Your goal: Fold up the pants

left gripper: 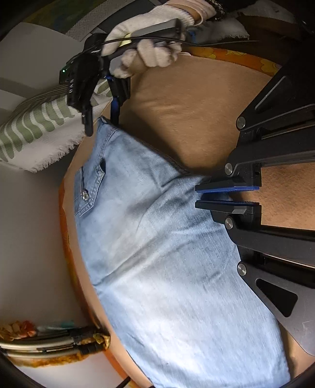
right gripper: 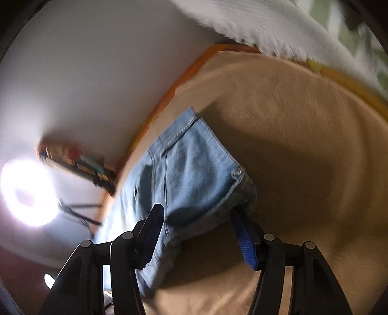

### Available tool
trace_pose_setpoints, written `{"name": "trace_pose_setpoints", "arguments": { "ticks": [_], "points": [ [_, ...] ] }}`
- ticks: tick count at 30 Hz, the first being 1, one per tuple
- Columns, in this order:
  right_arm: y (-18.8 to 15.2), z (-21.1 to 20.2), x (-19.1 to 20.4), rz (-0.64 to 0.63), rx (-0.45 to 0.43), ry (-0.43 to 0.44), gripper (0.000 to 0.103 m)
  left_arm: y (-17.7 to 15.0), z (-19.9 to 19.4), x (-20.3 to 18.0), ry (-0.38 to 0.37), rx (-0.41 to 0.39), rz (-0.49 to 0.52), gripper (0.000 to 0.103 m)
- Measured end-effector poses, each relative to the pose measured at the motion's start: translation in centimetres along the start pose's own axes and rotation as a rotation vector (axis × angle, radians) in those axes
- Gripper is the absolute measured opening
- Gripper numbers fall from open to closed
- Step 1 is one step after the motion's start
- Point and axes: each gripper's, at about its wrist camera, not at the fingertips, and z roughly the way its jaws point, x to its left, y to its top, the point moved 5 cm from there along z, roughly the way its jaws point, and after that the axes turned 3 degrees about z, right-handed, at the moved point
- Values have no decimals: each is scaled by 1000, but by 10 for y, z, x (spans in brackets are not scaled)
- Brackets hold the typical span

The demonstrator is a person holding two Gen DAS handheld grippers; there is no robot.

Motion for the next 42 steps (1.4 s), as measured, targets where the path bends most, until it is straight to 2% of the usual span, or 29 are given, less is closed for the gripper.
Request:
{"name": "trace_pose_setpoints", "arguments": {
  "ticks": [4, 8, 10, 14, 16, 17, 18, 19, 21, 22, 23, 24, 25, 29, 30, 32, 34, 35, 37, 39, 41, 42],
  "points": [
    [5, -4, -7, 110, 7, 38, 63, -4, 0, 2, -8, 2, -10, 4],
    [-6, -22, -7, 86, 4, 35, 67, -3, 3, 2, -13, 4, -5, 4],
    [-8, -18, -5, 86, 30, 42, 71, -1, 5, 2, -17, 2, -15, 4],
    [-2, 1, -15, 120, 41, 4, 71, -1, 6, 1, -14, 1, -17, 4],
    [1, 8, -17, 144, 27, 44, 69, -2, 6, 0, -13, 1, -11, 4],
    [1, 13, -12, 125, 39, 66, 53, -3, 6, 0, -13, 2, -9, 4],
    [1, 17, -4, 74, 53, 61, 27, -4, 6, 0, -13, 3, -8, 4],
    [1, 16, 2, 24, 36, 30, 26, -4, 7, 0, -14, 2, -10, 4],
    [0, 5, 35, -217, -29, -31, 18, -3, 7, 0, -16, 1, -9, 4],
    [-2, -2, 50, -330, -67, -64, 17, -3, 7, 0, -16, 1, -9, 4],
    [-6, -7, 65, -449, -108, -112, 15, -2, 7, 0, -19, 2, -13, 4],
    [-8, -7, 72, -517, -124, -158, 14, -2, 8, 0, -20, 2, -15, 4],
    [-12, -3, 75, -593, -131, -241, 14, -2, 7, 0, -21, 5, -16, 4],
    [-19, 18, 56, -667, -84, -409, 17, -3, 2, -1, -12, 20, -16, 4],
    [-18, 17, 52, -658, -85, -427, 28, -4, -1, -1, -2, 20, -14, 4],
    [-15, 7, 48, -635, -109, -449, 39, -7, -16, 2, 27, 7, -15, 4],
    [-13, -10, 51, -620, -143, -461, 41, -10, -34, 8, 50, -14, -32, 8],
    [-14, -19, 52, -623, -155, -459, 43, -11, -45, 13, 72, -27, -44, 11],
    [-18, -37, 63, -629, -181, -425, 49, -15, -68, 22, 108, -57, -75, 25],
    [-26, -51, 80, -659, -202, -389, 56, -20, -95, 33, 148, -90, -108, 25],
    [-41, -64, 102, -699, -198, -338, 58, -28, -122, 44, 191, -122, -143, 26],
    [-48, -70, 112, -709, -189, -309, 60, -32, -133, 50, 209, -133, -159, 30]
  ]
}}
